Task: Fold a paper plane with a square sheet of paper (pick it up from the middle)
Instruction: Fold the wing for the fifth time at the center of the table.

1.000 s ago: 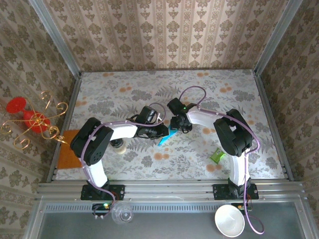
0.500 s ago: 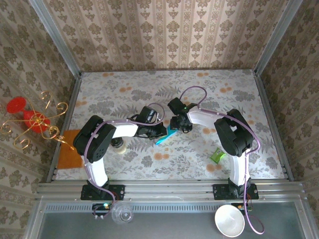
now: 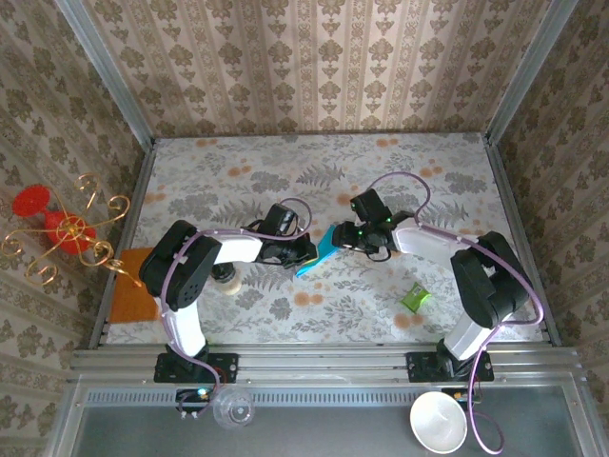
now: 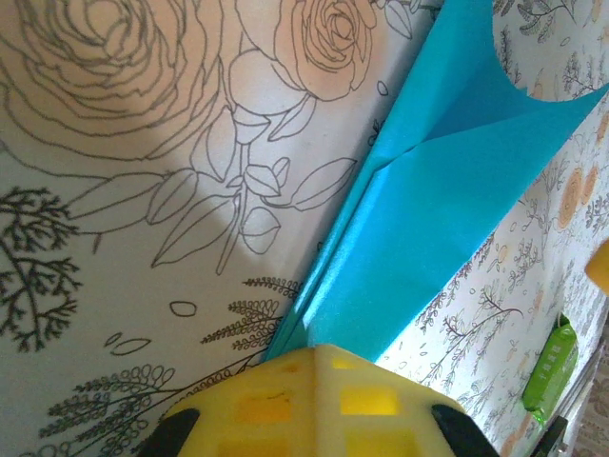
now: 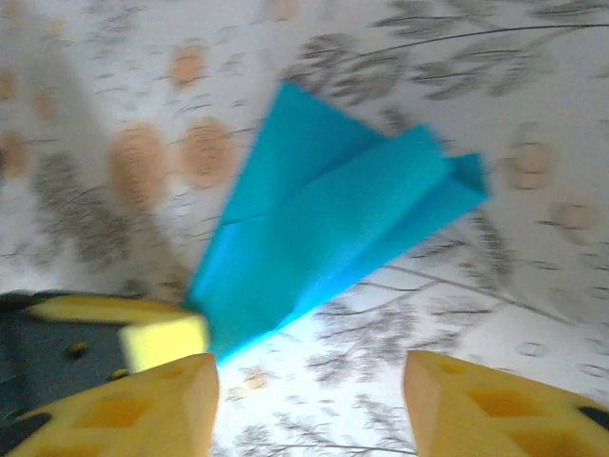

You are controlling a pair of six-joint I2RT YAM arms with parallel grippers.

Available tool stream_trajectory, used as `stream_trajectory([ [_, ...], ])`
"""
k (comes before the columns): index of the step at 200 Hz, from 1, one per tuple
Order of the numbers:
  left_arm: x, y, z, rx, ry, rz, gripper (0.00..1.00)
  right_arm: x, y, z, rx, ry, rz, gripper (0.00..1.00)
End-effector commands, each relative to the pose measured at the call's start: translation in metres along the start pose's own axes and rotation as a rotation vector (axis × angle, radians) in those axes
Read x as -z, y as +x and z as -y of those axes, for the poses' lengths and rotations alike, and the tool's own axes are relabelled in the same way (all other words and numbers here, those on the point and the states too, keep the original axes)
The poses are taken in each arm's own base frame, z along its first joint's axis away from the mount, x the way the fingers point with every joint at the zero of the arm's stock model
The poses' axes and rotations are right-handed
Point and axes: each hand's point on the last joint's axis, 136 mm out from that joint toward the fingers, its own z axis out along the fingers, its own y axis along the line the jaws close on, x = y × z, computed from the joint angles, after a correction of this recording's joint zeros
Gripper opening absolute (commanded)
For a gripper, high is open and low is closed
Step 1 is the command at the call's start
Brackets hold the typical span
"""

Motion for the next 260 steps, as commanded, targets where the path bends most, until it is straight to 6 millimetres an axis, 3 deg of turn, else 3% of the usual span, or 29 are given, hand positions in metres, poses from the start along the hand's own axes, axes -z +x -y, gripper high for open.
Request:
stream_trajectory([
  [1,-0.006,0.011,-0.038,0.074,-0.11,-0.021,0.06,-0.004,0.003,-0.033,-0.007,-0.193,-0.024,0.44],
  [35,-0.005,0.011,-0.04,0.083,-0.118,-0.019,0.04,-0.02,0.003,-0.041,-0.022,-0.244,-0.05,0.28],
  [79,-0.003,0.011,-0.04,0.085,-0.114,-0.017,0.03,-0.042,0.006,-0.039,-0.042,-0.235,-0.096,0.16],
  [112,-0.003,0.012,-0.037,0.083,-0.104,-0.023,0.03,-0.053,0.008,-0.031,-0.052,-0.203,-0.114,0.13],
  [190,0.007,0.009,-0.023,0.058,-0.073,-0.014,0.03,-0.08,0.028,0.006,-0.076,-0.044,-0.188,0.11],
  [234,0.021,0.002,0.014,-0.046,0.032,0.007,0.06,-0.084,0.037,0.02,-0.043,0.008,-0.223,0.09],
  [260,0.02,0.003,0.023,-0.108,0.035,-0.011,0.07,-0.084,0.039,0.021,-0.011,0.004,-0.242,0.07],
])
